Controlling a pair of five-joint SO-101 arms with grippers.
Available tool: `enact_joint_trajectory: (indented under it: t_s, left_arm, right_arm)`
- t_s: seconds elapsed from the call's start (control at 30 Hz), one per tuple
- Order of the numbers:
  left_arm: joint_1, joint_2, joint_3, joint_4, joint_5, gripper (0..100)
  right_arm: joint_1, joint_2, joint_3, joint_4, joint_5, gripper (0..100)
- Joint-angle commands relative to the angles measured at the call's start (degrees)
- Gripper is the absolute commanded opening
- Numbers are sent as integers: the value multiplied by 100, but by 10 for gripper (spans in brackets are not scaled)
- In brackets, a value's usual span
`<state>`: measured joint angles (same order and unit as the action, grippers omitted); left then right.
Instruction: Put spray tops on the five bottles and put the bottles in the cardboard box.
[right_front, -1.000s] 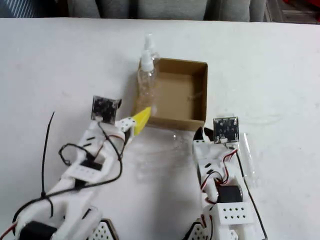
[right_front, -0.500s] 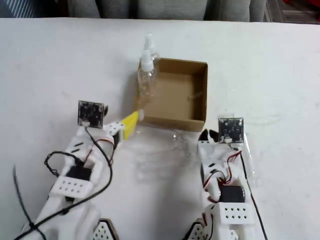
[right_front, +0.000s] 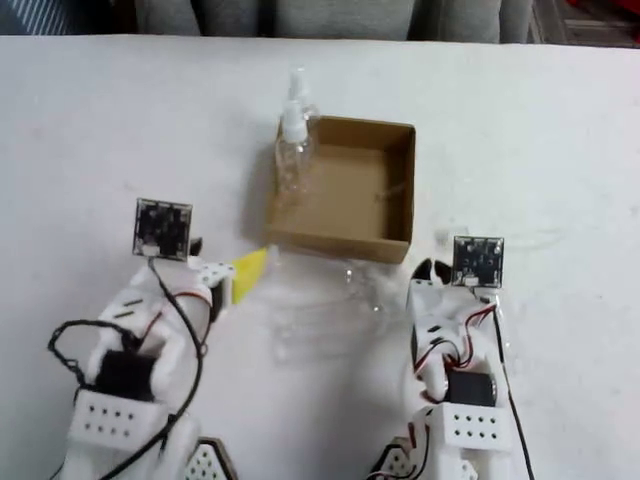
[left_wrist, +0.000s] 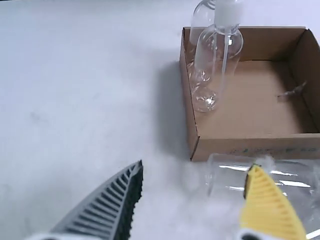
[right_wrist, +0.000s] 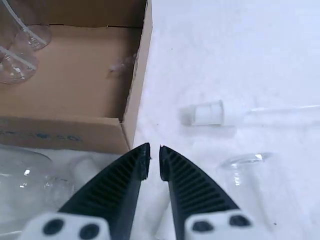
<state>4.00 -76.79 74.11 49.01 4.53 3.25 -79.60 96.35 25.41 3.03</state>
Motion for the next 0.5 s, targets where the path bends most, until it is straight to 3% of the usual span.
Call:
enact_joint_trajectory:
  t_s: [0.0, 0.3, 0.47]
  left_arm:
    - [-4, -295, -826, 484, 70, 308]
    - [13, -286, -3051, 1846, 70, 283]
    - [778, -251, -3789, 1916, 44, 37]
  right_arm:
    - [171, -66, 70, 22, 70, 18]
    - [365, -31, 70, 119, 44, 17]
    - [418, -75, 70, 637, 53, 16]
